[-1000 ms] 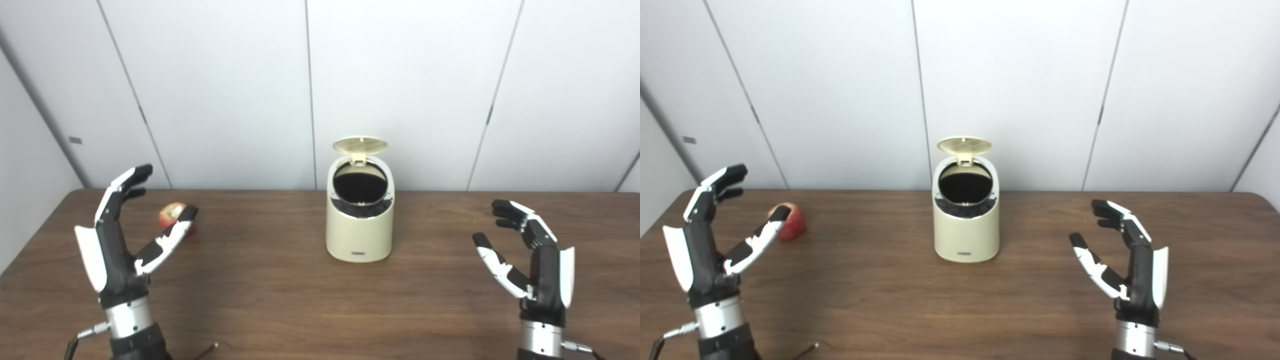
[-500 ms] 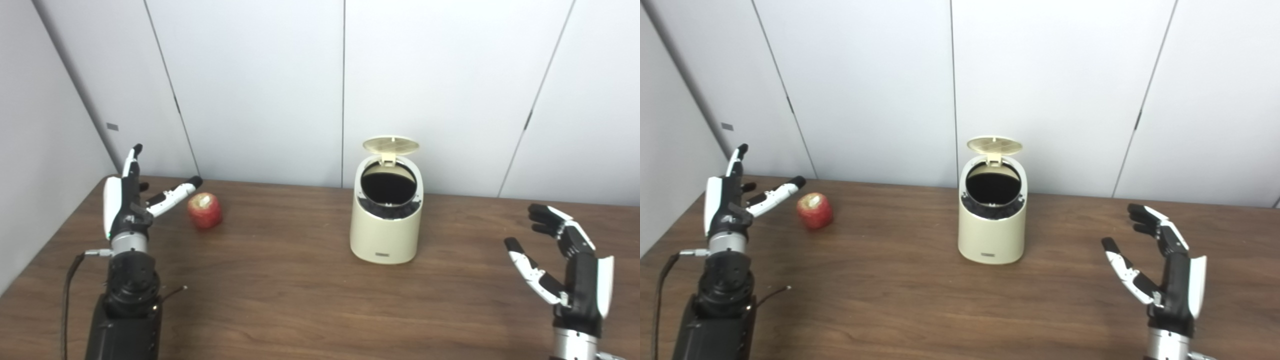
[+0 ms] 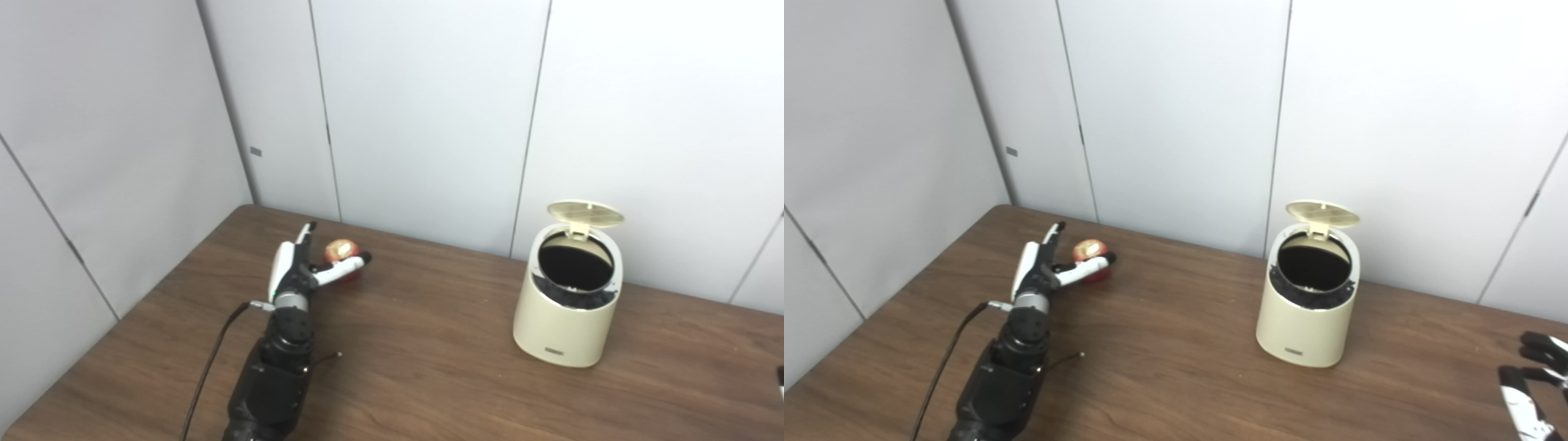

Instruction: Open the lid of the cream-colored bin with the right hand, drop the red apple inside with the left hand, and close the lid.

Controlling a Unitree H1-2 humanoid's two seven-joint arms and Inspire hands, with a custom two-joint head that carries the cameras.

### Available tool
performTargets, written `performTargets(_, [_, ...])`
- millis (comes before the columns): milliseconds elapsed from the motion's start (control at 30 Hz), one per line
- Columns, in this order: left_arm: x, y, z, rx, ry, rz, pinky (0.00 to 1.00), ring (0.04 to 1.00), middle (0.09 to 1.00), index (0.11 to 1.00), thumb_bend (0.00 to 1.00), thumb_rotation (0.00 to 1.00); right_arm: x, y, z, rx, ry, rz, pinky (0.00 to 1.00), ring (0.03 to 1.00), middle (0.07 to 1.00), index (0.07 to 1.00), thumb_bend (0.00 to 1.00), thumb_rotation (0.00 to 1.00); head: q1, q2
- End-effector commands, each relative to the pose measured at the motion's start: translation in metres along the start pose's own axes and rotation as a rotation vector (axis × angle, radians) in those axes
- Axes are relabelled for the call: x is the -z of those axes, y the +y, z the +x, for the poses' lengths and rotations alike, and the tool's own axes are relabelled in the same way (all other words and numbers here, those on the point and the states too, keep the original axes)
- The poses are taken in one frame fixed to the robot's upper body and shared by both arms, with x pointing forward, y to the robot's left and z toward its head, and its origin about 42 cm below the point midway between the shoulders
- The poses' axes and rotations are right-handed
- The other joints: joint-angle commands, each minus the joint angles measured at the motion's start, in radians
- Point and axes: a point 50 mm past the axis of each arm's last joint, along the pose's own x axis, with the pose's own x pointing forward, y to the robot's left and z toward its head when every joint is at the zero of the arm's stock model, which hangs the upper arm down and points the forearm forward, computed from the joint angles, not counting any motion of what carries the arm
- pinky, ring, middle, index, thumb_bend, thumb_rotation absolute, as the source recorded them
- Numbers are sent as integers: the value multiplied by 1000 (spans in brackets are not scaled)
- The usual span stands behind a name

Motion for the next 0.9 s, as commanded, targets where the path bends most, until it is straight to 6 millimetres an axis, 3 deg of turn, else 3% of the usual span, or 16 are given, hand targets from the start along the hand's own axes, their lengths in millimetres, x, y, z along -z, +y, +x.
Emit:
performTargets(0, [-27, 7, 14, -48, -69, 13, 821, 973, 1000, 1000, 1000, 410, 19, -13, -27, -44, 45, -78, 493, 619, 650, 624, 485, 654, 15, -1])
performTargets(167, [-23, 2, 21, -73, -43, 72, 825, 970, 1000, 1000, 1000, 435, 21, -16, -24, -40, 63, -65, 474, 605, 632, 614, 557, 698, 50, -9])
performTargets(500, [-16, 2, 28, -58, 2, 125, 844, 984, 1000, 1000, 1000, 465, 18, -17, -24, -40, 66, -50, 458, 590, 631, 603, 573, 707, 39, -7])
performTargets(600, [-16, 1, 28, -56, 8, 155, 848, 986, 1000, 1000, 1000, 442, 17, -16, -25, -43, 65, -50, 456, 588, 629, 605, 583, 717, 29, -4])
performTargets(733, [-18, -2, 27, -73, -3, 240, 963, 1000, 1000, 998, 1000, 360, 17, -16, -26, -47, 64, -51, 453, 585, 627, 604, 605, 729, 18, 2])
performTargets(867, [-20, -8, 29, -108, -25, 367, 998, 1000, 993, 979, 1000, 280, 16, -16, -26, -42, 65, -49, 445, 580, 619, 596, 643, 737, 9, 6])
